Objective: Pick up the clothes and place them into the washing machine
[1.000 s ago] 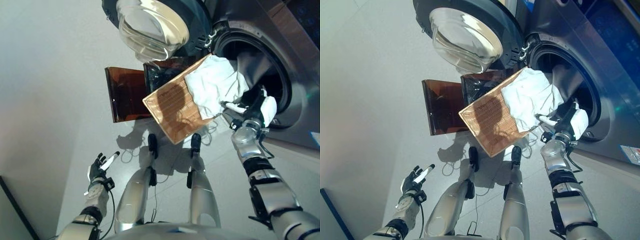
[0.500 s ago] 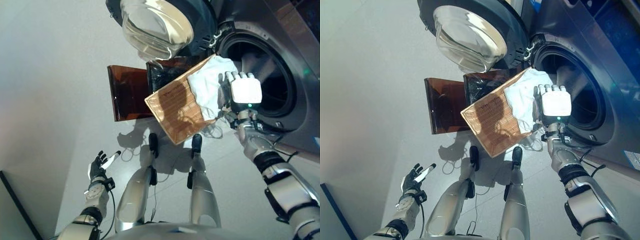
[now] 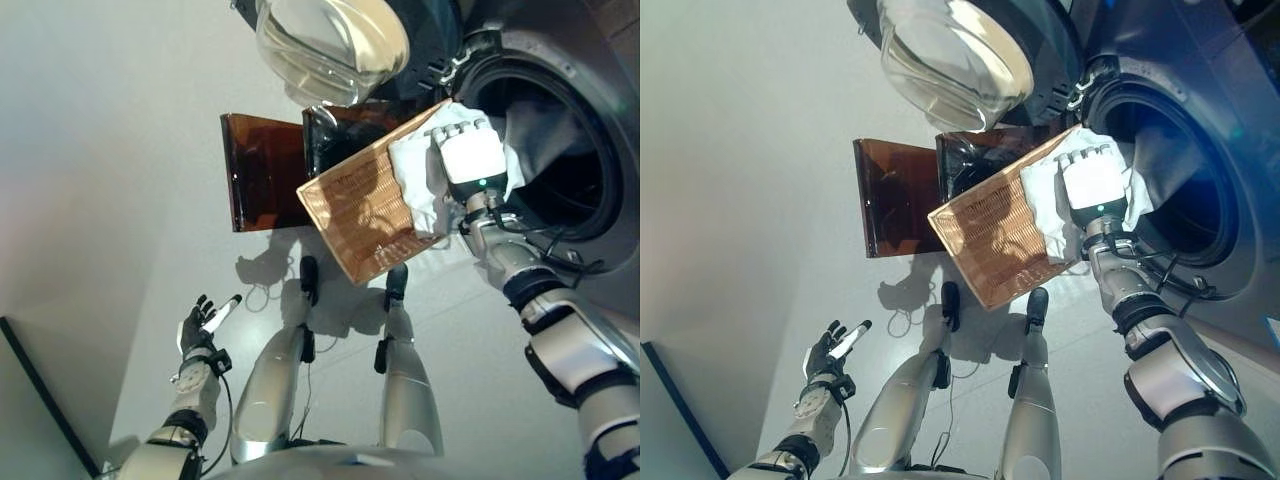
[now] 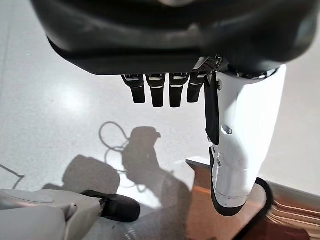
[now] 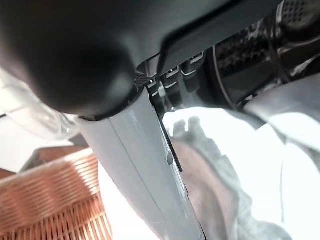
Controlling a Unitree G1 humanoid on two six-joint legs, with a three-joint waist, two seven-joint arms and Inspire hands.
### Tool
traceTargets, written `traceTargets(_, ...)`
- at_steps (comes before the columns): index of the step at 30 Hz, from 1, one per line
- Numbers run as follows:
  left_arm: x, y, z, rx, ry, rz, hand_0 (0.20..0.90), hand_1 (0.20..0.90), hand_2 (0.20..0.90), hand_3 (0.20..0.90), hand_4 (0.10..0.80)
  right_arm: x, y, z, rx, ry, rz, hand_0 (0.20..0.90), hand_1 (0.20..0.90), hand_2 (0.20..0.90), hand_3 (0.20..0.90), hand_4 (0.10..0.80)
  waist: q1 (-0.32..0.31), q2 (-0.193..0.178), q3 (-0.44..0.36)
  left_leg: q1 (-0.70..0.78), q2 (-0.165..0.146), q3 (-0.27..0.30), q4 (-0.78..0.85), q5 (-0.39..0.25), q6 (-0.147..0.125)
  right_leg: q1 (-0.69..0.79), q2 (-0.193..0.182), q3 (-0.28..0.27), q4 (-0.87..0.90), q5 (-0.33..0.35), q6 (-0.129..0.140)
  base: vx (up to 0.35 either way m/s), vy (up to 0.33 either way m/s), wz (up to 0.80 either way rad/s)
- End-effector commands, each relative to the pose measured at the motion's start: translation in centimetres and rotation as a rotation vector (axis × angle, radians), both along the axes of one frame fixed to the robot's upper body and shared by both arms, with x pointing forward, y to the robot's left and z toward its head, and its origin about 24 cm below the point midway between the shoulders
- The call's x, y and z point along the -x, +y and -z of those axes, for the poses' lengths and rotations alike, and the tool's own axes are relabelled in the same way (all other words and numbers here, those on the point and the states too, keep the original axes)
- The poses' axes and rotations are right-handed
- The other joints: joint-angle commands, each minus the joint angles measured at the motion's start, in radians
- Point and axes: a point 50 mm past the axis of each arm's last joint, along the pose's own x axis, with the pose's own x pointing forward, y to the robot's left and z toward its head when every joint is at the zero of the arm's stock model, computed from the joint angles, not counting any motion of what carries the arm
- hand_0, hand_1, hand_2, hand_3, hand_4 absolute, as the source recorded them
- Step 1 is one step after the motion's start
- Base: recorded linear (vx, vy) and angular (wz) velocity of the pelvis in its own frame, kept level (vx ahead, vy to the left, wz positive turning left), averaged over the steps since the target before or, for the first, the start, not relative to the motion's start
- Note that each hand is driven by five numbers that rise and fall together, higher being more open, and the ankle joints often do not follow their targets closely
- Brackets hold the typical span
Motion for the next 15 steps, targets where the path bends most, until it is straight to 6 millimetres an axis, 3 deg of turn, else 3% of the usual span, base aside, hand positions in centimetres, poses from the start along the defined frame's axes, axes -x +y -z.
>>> traceTargets(1,-0.7,1.2,-1.0,-0.024,-0.067,-0.067,0.9,0.9,0.9,0.9,0.8,-1.1,-0.4,-6.2,0.088,-0.172,0.001,0.9,0.9,0.9,0.9,0.8,0.037,0.059,0.016,0.018,0.015,-0.066,-0.03,0.0,-0.106,0.004,0.034,-0.056,0.083,-0.042,0.001,-0.035,-0.011,0.12)
traceTargets(7,-2.0,0.8,-2.4,0.008,-0.163,-0.071,0.9,0.9,0.9,0.9,0.8,-1.5,-0.6,-8.2,0.105,-0.2,0.027,0.9,0.9,0.9,0.9,0.8,0.044,0.069,0.052,-0.021,0.01,-0.077,-0.03,0.014,-0.109,-0.031,0.028,-0.065,0.085,-0.03,0.003,-0.043,-0.004,0.08)
traceTargets(15,-3.5,0.8,-4.4,0.04,-0.289,-0.082,0.9,0.9,0.9,0.9,0.8,-1.7,-1.5,-8.3,0.125,-0.149,0.086,0.9,0.9,0.9,0.9,0.8,0.053,0.082,0.078,-0.084,0.006,-0.089,-0.03,0.032,-0.111,-0.084,0.022,-0.077,0.088,-0.019,0.004,-0.04,-0.001,0.09)
